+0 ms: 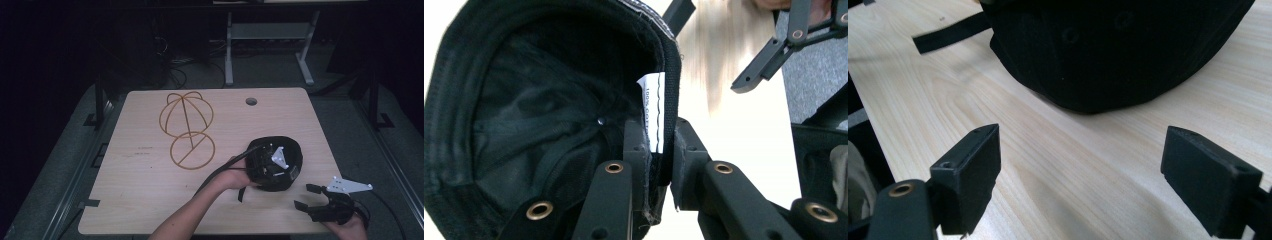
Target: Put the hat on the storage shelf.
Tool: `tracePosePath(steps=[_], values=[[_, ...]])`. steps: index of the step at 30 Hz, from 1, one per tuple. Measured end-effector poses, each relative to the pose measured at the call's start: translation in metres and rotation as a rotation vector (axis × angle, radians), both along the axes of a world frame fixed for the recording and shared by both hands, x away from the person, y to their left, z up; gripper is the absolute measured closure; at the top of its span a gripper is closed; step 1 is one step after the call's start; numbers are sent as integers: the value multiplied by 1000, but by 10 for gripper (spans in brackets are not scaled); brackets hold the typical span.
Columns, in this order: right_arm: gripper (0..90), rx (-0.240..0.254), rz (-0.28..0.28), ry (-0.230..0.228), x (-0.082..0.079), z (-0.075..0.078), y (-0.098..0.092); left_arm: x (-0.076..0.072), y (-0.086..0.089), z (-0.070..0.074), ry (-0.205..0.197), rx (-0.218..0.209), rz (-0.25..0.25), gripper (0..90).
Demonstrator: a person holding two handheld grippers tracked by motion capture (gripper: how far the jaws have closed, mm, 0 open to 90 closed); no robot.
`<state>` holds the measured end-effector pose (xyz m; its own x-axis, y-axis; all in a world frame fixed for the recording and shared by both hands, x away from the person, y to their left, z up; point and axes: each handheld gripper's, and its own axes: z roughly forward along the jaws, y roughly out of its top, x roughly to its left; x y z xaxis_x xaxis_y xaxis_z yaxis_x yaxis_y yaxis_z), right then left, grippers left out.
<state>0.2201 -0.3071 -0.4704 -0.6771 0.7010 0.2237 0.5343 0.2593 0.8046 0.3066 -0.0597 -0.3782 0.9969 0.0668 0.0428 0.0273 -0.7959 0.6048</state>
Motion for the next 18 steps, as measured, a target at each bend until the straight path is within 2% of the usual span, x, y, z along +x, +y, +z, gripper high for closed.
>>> tracePosePath(steps=[1,2,4,5,9,13,16,17,18], values=[[158,14,-10,-6,-1,2,0,1,3,6,7,-25,8,800],[158,14,-10,-6,-1,2,0,1,3,6,7,-25,8,800],[158,10,-20,-18,-2,4,0,2,7,11,24,-62,15,799],[157,14,-22,-26,-2,5,0,5,9,17,55,-79,19,799],[156,17,-26,-52,-3,10,2,9,11,26,63,-96,22,799],[156,43,-33,-95,-3,18,7,14,17,45,69,-169,35,799],[156,72,-43,-121,-3,23,8,16,20,55,71,-207,45,799],[156,90,-51,-145,-3,28,8,16,22,63,74,-234,48,799],[156,94,-53,-157,-3,30,8,16,22,63,74,-234,48,799]])
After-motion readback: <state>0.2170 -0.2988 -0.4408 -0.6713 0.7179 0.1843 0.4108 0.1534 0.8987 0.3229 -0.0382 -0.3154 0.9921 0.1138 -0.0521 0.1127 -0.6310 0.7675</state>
